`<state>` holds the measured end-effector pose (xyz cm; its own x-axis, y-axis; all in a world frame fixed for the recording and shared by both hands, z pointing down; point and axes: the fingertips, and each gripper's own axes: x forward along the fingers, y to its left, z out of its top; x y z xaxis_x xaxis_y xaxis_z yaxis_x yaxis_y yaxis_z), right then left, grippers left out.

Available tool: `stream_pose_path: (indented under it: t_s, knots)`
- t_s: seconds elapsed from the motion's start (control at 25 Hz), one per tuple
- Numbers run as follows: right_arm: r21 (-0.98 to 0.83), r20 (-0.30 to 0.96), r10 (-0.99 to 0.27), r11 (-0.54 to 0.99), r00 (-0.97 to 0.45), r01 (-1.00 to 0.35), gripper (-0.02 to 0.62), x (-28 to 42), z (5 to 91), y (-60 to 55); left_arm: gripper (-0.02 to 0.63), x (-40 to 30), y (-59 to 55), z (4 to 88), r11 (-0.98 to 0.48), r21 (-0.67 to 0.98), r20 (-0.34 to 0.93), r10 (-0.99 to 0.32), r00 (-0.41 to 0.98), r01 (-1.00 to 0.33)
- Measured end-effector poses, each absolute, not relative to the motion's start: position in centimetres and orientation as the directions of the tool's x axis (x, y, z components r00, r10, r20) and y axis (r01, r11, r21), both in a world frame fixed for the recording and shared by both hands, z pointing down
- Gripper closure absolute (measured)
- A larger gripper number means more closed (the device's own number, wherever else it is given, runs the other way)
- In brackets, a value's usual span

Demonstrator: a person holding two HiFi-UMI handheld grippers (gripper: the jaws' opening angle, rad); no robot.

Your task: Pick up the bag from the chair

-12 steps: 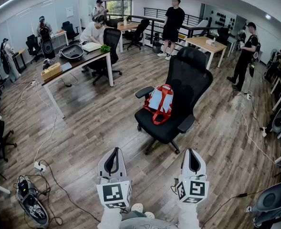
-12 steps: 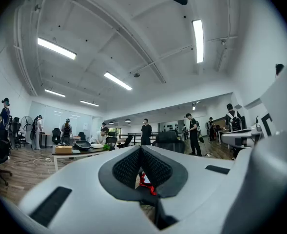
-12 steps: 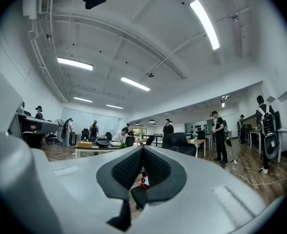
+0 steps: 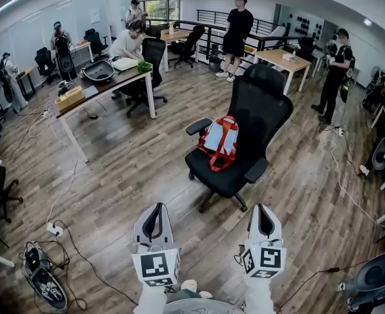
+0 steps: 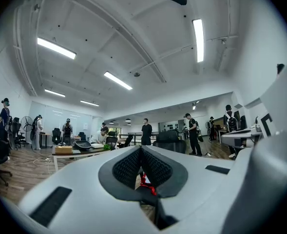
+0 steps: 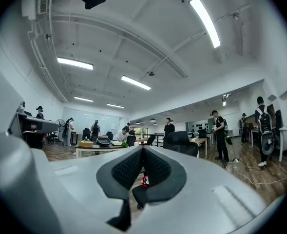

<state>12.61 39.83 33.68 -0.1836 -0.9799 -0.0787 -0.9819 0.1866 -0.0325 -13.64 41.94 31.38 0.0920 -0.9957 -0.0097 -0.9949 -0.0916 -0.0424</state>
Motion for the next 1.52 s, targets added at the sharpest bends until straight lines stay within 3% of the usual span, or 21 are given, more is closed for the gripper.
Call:
stream_pose_path:
  t_s: [0.8, 1.52]
  knots:
    - [-0.049, 0.009, -0.990, 0.140, -0.140, -0.989, 0.586, 10.9, 36.9, 34.0, 0.600, -16.9, 35.5, 34.4, -0.117, -0.050, 0.064, -0.991, 0.113, -0.992]
    - [-0.052, -0.051, -0.968, 0.250, -0.248, -0.967, 0.586, 13.7, 35.2, 8.0, 0.599, -13.4, 12.0, 32.5, -0.047, -0.071, 0.016, -0.999, 0.046, -0.996]
